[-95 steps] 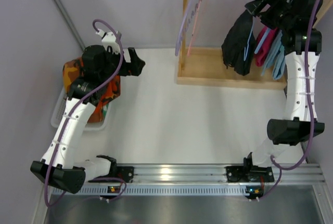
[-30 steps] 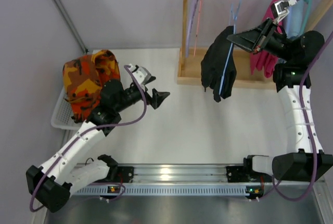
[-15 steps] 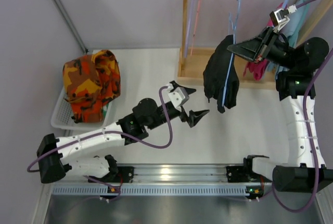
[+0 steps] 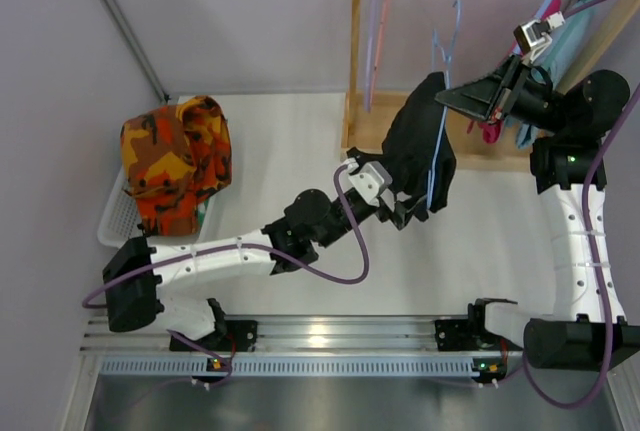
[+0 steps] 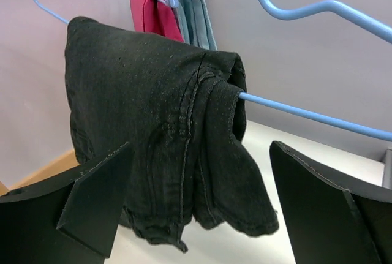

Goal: Remove the trousers from the hanger

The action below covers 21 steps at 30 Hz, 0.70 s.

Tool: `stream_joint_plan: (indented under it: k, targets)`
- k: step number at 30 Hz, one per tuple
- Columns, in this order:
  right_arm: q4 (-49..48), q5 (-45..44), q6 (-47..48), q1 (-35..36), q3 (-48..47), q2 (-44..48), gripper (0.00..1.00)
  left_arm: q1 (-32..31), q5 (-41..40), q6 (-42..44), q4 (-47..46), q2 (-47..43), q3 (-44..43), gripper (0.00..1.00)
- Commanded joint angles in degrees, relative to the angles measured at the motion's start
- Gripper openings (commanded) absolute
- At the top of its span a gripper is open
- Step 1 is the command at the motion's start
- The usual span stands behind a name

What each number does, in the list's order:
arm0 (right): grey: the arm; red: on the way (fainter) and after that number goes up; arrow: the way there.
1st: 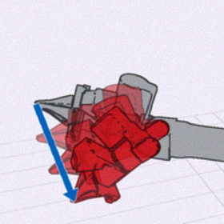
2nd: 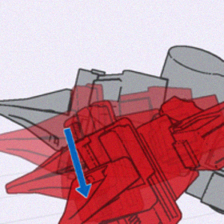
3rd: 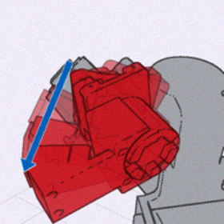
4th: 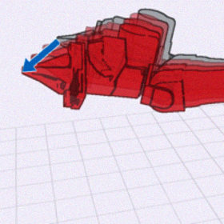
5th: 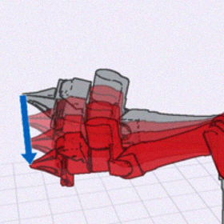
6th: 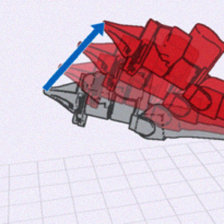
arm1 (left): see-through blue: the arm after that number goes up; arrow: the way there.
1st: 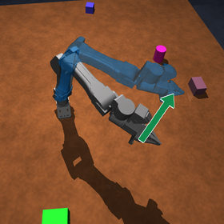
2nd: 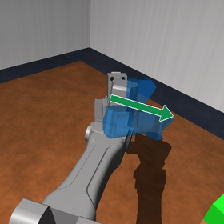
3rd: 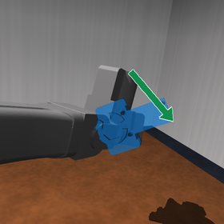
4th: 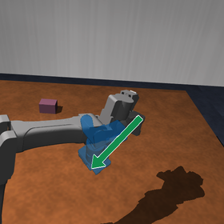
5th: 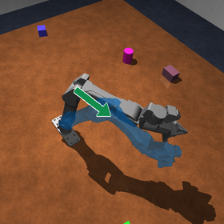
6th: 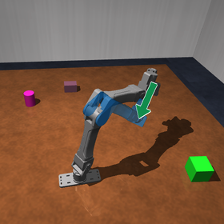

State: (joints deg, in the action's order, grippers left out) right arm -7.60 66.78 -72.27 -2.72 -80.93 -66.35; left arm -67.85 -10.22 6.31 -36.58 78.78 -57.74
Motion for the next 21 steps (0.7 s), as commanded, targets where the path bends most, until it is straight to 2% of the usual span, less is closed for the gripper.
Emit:
stream_joint_plan:
  k: [1,6,10,18,21]
  targets:
    - [-7.6,-0.6,0.1,0.7,-0.9,3.4,0.00,-0.1,-1.5,3.2,-8.0,1.5,-2.6,0.98]
    - [-8.1,1.8,-0.4,0.8,-2.2,2.5,0.00,1.8,-5.3,2.7,-6.1,4.0,-4.1,0.97]
    - [-8.9,5.4,-0.3,0.8,-3.5,1.1,0.00,5.1,-2.9,3.5,-5.4,3.2,-2.7,0.93]
    - [-10.0,8.4,-2.4,1.8,-2.7,0.1,0.00,6.5,0.3,11.1,-5.8,4.8,-2.1,0.85]
    - [-10.0,9.4,-3.3,2.3,-2.0,-0.2,0.00,6.6,2.6,14.8,-8.6,5.5,-1.9,0.83]
